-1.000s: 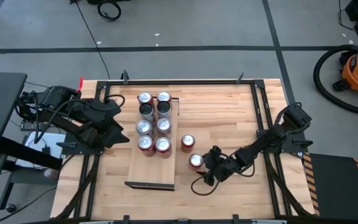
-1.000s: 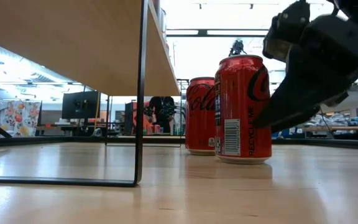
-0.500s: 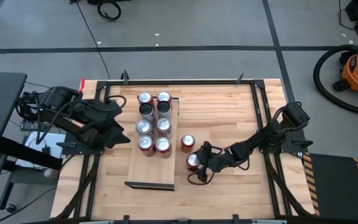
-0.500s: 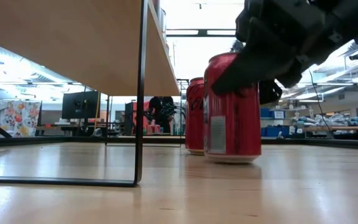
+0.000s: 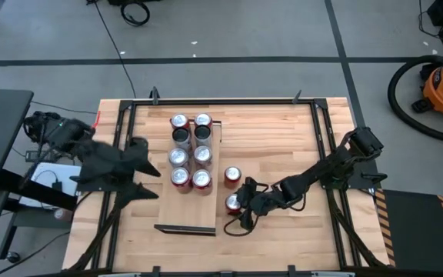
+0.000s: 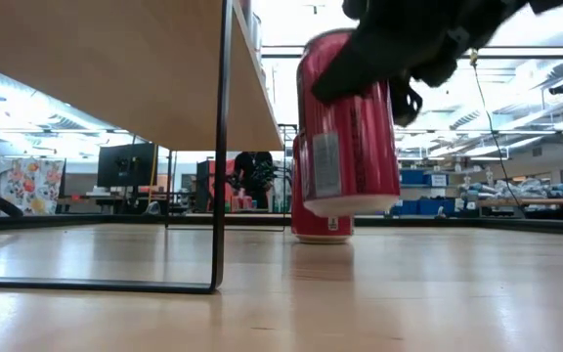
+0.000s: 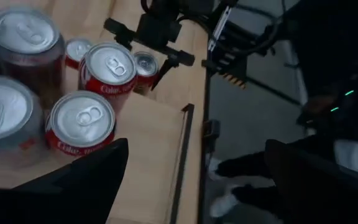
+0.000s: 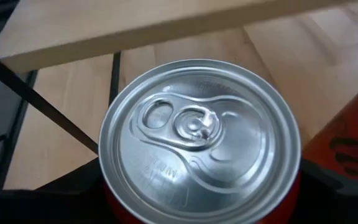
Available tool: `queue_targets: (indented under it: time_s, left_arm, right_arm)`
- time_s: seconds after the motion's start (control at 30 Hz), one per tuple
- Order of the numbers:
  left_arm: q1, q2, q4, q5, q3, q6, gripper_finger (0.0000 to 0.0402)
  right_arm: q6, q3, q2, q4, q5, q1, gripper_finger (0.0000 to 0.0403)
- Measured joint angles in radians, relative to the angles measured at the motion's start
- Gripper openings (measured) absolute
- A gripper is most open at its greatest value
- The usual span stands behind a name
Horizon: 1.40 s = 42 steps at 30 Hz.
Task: Place canned beverage on shelf
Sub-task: Put the bottom right red and black soda can on the shelf
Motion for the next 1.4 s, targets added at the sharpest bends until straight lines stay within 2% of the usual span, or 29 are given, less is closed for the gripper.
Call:
queue_targets:
  time_s: [0.27, 0.43, 0.57, 0.73, 0.93, 1.03, 1.17, 1.4]
  left_arm:
    - [-0.103, 0.099, -0.026, -0.034, 0.000, 0.001, 0.0389]
    - [-0.140, 0.126, -0.064, -0.033, -0.001, -0.043, 0.0389]
    - [-0.149, 0.123, -0.069, -0.037, -0.001, -0.097, 0.0389]
    - [-0.165, 0.123, -0.066, -0.043, -0.001, -0.120, 0.0389]
    - [-0.165, 0.125, -0.066, -0.058, -0.001, -0.097, 0.0389]
    - [-0.165, 0.125, -0.066, -0.061, -0.001, -0.095, 0.0389]
    - [-0.165, 0.125, -0.064, -0.060, -0.001, -0.093, 0.0389]
    - [-0.165, 0.125, -0.060, -0.060, -0.001, -0.093, 0.0388]
  right_arm:
    - [-0.071, 0.234, -0.028, -0.367, -0.005, 0.000, 0.0318]
    - [-0.106, 0.392, -0.027, -0.528, -0.035, 0.009, 0.0319]
    - [-0.136, 0.473, -0.027, -0.549, -0.034, 0.015, 0.0319]
    - [-0.158, 0.494, -0.027, -0.435, -0.013, 0.015, 0.0319]
    - [-0.199, 0.494, 0.004, -0.269, 0.101, 0.035, 0.0320]
    - [-0.205, 0.494, 0.041, -0.199, 0.118, 0.047, 0.0320]
    - [-0.204, 0.556, 0.083, -0.246, 0.137, 0.055, 0.0320]
    - [-0.194, 0.771, 0.199, -0.394, 0.154, 0.054, 0.0320]
